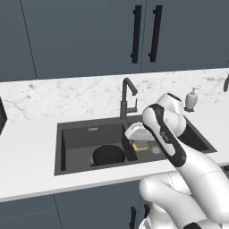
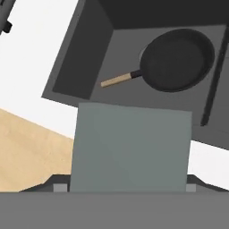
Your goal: Pick the pan and sponge and place them into the sink. Then turn on the water.
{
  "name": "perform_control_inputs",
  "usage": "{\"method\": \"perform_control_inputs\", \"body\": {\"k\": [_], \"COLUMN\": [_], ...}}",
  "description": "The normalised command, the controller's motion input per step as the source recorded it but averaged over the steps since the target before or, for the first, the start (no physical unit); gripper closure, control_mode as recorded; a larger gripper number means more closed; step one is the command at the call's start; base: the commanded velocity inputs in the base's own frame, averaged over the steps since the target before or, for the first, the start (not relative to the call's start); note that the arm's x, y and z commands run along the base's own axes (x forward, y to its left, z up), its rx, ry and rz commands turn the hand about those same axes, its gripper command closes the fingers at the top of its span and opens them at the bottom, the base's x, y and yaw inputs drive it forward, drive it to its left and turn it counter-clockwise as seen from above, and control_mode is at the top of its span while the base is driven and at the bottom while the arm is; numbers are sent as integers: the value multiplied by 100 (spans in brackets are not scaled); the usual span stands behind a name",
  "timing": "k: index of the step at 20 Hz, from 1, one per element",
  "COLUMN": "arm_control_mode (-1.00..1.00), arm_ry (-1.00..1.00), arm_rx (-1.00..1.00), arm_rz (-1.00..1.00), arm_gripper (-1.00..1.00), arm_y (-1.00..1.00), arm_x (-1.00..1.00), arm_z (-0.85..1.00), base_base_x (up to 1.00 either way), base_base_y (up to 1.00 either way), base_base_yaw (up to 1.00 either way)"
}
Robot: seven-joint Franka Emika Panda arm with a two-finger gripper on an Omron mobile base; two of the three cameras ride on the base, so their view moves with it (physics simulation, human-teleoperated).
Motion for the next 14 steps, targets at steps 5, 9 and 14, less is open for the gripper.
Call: {"method": "perform_control_inputs", "body": {"k": [5, 9, 14], "arm_control_mode": [-100, -100, -100], "arm_ry": [12, 8, 0], "arm_rx": [0, -12, -23], "arm_rz": [0, -6, -18], "arm_gripper": [100, 100, 100], "arm_y": [100, 79, 63], "arm_x": [15, 50, 52], "arm_z": [0, -6, -11], "base_base_x": [0, 0, 0], "base_base_y": [0, 0, 0], "base_base_yaw": [0, 0, 0]}}
